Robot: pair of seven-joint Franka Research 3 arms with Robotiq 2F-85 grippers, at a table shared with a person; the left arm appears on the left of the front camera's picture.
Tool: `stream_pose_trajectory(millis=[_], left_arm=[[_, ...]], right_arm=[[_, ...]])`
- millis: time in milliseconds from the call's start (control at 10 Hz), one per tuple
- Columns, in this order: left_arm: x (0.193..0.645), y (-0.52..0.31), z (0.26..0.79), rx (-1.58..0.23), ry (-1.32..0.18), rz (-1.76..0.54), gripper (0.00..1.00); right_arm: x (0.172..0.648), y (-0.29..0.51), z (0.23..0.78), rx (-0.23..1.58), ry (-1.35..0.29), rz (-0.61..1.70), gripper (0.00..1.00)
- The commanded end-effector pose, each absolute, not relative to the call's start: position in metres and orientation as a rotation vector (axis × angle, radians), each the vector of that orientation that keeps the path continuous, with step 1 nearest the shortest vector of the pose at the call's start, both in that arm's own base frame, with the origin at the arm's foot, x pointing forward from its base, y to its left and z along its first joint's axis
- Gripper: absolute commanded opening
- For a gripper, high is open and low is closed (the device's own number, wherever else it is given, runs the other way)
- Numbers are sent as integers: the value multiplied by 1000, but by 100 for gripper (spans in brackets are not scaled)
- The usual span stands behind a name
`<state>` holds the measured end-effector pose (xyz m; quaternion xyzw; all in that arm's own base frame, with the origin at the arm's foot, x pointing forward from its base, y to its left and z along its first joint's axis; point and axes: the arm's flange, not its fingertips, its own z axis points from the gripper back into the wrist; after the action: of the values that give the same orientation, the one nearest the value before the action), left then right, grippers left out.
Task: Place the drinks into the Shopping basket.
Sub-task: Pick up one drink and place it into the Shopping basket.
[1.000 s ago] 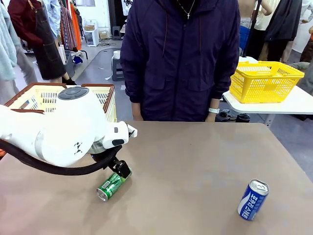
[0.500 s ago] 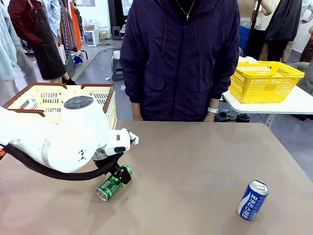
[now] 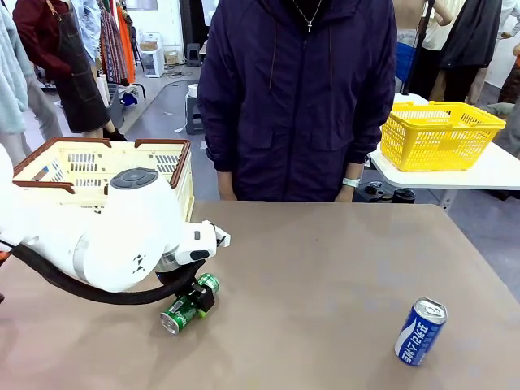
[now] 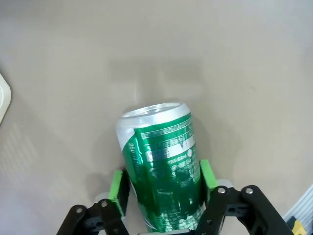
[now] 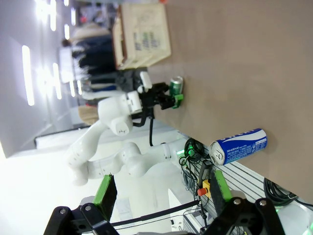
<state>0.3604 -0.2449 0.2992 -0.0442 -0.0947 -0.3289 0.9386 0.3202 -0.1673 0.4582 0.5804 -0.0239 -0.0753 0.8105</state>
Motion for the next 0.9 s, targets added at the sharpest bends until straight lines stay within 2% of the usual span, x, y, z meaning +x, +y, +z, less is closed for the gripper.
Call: stream_pose_trajectory(millis=[0, 400, 600, 800], left_arm=[[365, -238, 302, -88, -194, -683, 0], [365, -237, 307, -94, -194, -673, 0], [365, -218, 363, -112, -207, -592, 0], [362, -177, 462, -128, -292, -439, 0]], right_arm=[[319, -167, 462, 1235, -37, -164, 100], [319, -167, 462, 1235, -37, -164, 100], [319, -167, 462, 1235, -37, -164, 100], [319, -167, 462, 1235, -37, -164, 100]])
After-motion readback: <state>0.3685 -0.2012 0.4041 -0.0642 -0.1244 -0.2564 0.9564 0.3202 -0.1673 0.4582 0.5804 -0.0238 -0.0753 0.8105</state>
